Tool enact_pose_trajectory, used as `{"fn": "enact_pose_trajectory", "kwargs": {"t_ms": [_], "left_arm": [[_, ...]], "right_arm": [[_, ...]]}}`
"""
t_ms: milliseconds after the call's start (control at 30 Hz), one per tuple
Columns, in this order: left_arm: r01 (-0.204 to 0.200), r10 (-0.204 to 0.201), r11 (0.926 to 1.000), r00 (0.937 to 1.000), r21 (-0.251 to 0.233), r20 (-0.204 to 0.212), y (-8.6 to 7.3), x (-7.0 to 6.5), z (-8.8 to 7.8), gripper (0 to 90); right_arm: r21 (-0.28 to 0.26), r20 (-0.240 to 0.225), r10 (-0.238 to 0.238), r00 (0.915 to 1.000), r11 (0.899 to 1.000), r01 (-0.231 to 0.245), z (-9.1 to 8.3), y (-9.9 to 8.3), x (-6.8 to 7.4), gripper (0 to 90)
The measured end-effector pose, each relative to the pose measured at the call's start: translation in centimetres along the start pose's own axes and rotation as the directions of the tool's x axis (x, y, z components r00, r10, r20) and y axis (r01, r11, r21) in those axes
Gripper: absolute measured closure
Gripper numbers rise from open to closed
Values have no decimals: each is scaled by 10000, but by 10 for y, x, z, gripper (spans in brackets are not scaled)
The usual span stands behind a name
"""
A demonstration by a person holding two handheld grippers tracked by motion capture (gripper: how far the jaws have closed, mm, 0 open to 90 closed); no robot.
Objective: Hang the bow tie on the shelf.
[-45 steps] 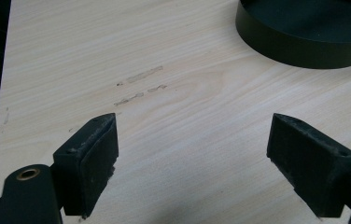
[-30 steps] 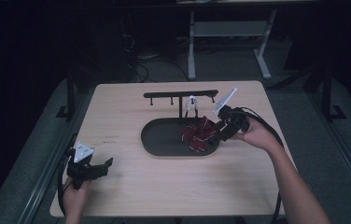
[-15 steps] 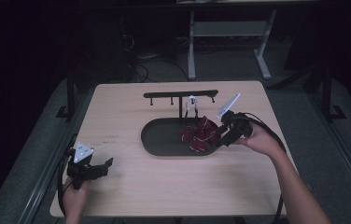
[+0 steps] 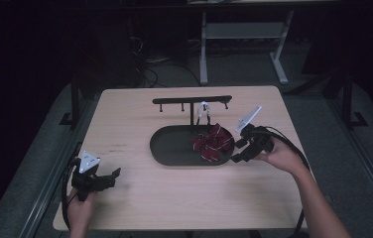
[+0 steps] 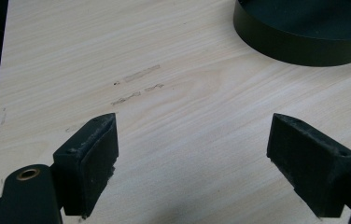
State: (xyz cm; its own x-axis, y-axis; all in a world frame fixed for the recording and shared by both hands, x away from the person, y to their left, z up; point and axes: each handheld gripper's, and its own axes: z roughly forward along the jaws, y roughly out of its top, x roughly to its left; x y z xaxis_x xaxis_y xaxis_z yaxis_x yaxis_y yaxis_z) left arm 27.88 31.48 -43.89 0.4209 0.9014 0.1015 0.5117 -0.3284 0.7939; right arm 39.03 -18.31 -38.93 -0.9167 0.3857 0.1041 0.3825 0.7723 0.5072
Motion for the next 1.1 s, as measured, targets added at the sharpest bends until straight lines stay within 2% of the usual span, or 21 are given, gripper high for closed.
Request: {"fn": "enact_pose_trajectory", "kwargs": {"t_ms": [67, 367, 467, 1100], "left_arm": [[-4, 4, 10000, 10000, 3, -4, 0, 0, 0, 163], [-36, 36, 10000, 10000, 83, 0, 0, -1, 0, 163], [-34, 34, 10000, 10000, 77, -3, 0, -1, 0, 163], [-77, 77, 10000, 10000, 39, 43, 0, -3, 1, 163]], "right_arm": [[-151, 38, 11, 10000, 9999, -11, -1, -3, 1, 346], [-98, 26, 161, 9999, 9998, -161, -1, -14, 6, 338], [-398, 68, 68, 10000, 9992, -65, -4, -18, 8, 341], [-586, 135, 533, 9985, 9969, -525, -5, -52, 17, 342]]}}
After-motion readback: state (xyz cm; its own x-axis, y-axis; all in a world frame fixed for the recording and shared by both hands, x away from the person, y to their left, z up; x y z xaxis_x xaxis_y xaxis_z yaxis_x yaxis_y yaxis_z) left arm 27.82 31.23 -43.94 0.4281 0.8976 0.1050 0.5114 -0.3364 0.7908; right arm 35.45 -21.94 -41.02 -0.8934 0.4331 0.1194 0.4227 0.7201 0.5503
